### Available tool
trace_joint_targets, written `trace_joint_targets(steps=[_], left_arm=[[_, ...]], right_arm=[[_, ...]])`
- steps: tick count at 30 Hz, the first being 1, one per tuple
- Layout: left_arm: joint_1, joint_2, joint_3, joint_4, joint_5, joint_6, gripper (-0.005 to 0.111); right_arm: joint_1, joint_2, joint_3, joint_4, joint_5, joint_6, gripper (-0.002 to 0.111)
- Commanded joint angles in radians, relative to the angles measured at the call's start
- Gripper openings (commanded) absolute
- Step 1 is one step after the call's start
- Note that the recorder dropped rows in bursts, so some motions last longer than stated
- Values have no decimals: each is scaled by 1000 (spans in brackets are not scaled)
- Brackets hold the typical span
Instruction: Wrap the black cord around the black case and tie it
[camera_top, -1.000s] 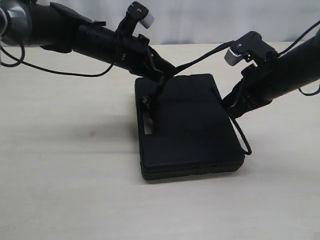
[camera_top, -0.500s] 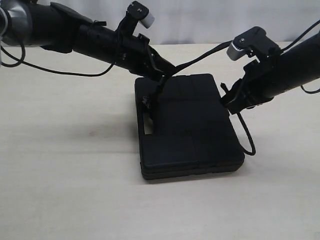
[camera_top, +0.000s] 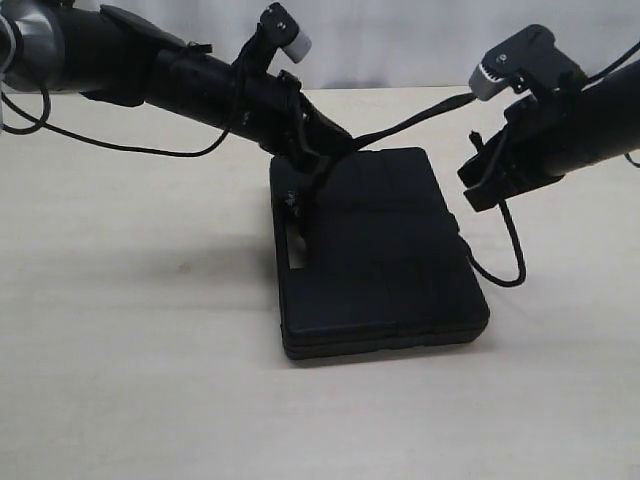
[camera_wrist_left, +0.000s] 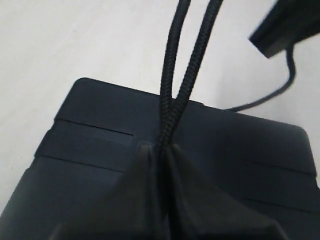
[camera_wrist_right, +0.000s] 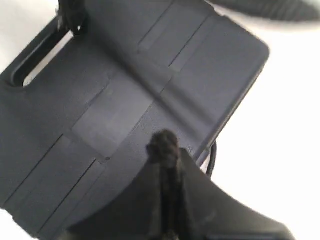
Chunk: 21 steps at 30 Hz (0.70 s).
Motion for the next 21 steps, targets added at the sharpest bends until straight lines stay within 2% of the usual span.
trace_joint_targets(steps=[1,8,17,21], left_arm=[[-1,-12,0,-14,101,99,0],[-1,-12,0,115,99,119,0],[-1,-10,29,169,-16,167,0],[-1,-10,29,146,31,226,0]], right_arm=[[-3,-4,-5,3,-58,-22,4],[1,19,-5,228,-46,-227,4],[1,12,-5,230,-42,-232,4],[1,24,-5,234,0,-249,4]])
